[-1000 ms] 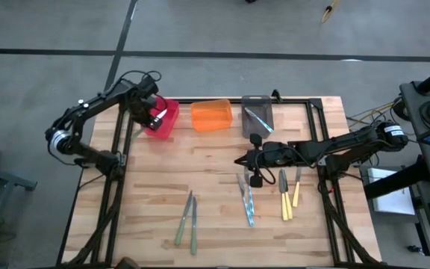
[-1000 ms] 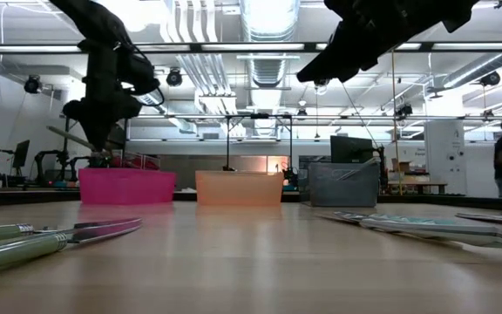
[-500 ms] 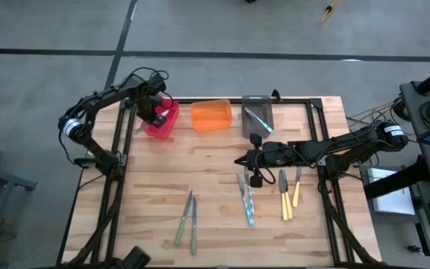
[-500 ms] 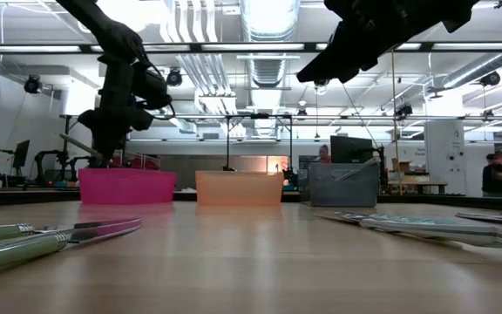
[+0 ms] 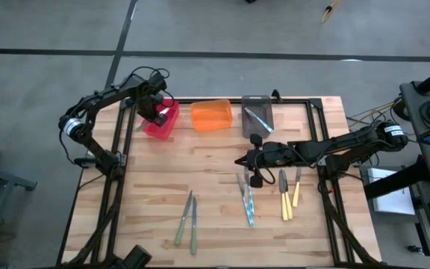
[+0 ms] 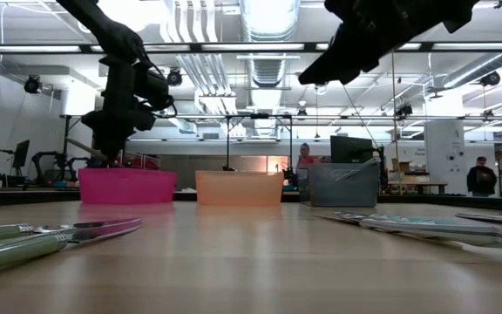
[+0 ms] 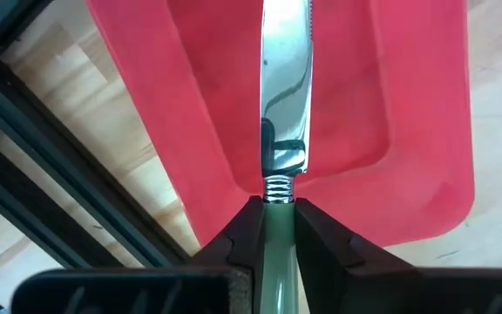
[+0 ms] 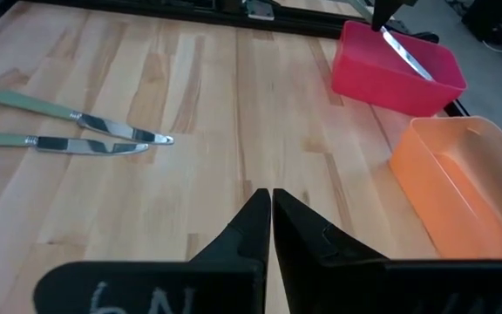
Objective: Sort silverware by color (type)
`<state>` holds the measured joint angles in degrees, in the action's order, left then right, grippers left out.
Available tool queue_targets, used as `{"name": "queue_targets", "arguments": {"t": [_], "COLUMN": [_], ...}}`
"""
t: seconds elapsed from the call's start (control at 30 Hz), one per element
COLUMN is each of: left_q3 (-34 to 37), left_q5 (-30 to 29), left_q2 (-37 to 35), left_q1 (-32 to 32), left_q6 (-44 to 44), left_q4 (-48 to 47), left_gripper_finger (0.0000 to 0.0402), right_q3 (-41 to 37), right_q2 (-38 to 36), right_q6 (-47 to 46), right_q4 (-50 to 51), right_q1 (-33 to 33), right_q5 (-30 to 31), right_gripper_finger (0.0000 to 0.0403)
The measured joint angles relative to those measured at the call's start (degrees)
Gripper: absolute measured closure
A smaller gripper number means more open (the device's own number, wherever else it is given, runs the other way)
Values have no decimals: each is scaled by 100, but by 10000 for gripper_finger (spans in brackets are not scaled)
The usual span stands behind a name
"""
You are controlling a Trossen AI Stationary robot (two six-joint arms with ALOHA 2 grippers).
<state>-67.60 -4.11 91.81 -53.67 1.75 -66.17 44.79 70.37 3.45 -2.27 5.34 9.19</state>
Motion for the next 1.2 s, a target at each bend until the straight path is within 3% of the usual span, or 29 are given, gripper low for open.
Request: {"name": "queue_targets", "arguments": {"t": [0.73, 1.2], "left_q3": [20, 20], "left_q5": [-197, -197], "left_q2": [-2, -54], "left_q1": [0, 56], "left_q6": [25, 7], "left_q4": [59, 137], "left_gripper_finger": [361, 282], "right_q3": [-2, -2], "right_q2": [2, 2], "right_q6": [-54, -111], "right_q4": [52, 138], "right_q1": [0, 0], "right_q5": [0, -2], "right_gripper_finger": [394, 394]}}
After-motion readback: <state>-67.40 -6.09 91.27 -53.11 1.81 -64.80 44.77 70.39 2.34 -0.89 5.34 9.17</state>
